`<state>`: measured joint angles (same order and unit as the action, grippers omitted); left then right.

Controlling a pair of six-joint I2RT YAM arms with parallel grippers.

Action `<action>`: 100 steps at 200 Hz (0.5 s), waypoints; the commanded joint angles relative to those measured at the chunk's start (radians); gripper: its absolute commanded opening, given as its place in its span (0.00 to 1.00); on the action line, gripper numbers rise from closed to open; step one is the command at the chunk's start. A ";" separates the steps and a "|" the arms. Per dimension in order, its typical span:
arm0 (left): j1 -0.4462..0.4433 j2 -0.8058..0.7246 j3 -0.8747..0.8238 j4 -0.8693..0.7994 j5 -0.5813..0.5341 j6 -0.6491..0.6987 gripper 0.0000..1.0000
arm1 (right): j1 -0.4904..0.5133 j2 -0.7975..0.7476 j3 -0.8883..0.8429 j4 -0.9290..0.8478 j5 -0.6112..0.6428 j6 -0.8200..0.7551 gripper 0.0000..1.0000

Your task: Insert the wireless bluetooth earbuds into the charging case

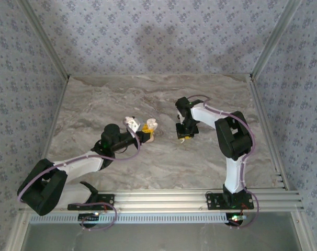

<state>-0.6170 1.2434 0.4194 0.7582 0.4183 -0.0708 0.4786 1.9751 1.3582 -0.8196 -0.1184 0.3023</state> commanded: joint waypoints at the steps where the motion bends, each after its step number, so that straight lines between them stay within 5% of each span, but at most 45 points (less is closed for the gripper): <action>1: 0.005 -0.019 0.001 0.007 0.002 0.018 0.12 | 0.010 0.028 0.006 -0.021 0.038 0.007 0.29; 100: 0.006 -0.015 0.007 -0.016 0.004 0.024 0.12 | 0.039 -0.045 -0.028 -0.019 0.091 0.006 0.23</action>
<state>-0.6170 1.2434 0.4194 0.7567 0.4183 -0.0685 0.5049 1.9728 1.3579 -0.8211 -0.0612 0.3019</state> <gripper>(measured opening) 0.182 0.236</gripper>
